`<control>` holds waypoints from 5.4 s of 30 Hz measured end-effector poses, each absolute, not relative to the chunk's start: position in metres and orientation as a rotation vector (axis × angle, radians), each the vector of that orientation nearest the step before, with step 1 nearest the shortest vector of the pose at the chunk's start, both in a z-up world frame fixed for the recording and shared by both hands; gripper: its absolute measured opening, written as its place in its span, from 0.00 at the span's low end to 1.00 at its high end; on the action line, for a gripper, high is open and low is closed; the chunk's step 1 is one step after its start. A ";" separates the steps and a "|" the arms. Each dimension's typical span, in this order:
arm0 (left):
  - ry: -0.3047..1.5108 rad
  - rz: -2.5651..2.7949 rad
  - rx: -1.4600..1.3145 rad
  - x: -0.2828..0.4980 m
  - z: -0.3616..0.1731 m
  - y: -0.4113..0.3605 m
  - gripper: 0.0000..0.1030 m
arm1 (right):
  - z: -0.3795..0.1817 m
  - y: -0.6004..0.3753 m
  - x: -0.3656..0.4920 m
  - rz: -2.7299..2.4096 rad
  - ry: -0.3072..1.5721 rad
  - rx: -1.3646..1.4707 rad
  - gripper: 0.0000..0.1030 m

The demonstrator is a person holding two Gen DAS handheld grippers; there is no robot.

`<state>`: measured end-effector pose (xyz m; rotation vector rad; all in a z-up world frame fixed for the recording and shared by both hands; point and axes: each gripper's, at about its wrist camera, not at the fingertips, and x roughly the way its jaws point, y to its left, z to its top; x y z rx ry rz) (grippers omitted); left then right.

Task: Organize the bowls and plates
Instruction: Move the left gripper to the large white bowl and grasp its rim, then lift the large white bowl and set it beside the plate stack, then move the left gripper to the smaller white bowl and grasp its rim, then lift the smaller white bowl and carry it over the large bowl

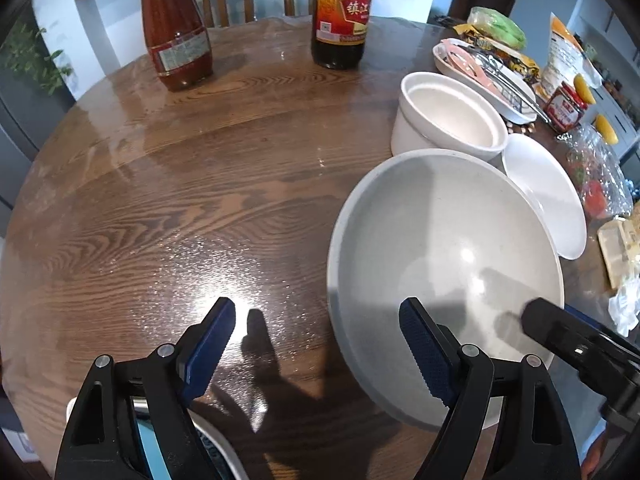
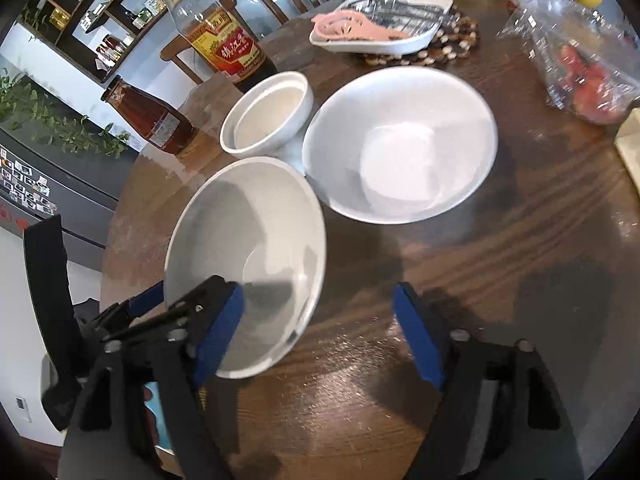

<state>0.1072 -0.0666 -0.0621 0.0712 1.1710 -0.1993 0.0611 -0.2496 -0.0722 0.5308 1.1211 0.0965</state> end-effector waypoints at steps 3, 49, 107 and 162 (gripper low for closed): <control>1.176 -0.219 0.049 0.109 -0.063 -0.067 0.67 | -0.079 -0.247 0.066 0.115 1.143 0.547 0.48; 1.172 -0.301 0.145 0.010 -0.060 -0.068 0.26 | -0.076 -0.209 -0.016 0.140 1.268 0.481 0.23; 1.137 -0.082 0.043 0.127 -0.024 -0.189 0.79 | -0.032 -0.368 0.133 0.191 1.121 0.250 0.81; 1.151 -0.321 0.227 0.063 -0.043 -0.235 0.20 | -0.050 -0.346 0.062 0.208 1.204 0.223 0.14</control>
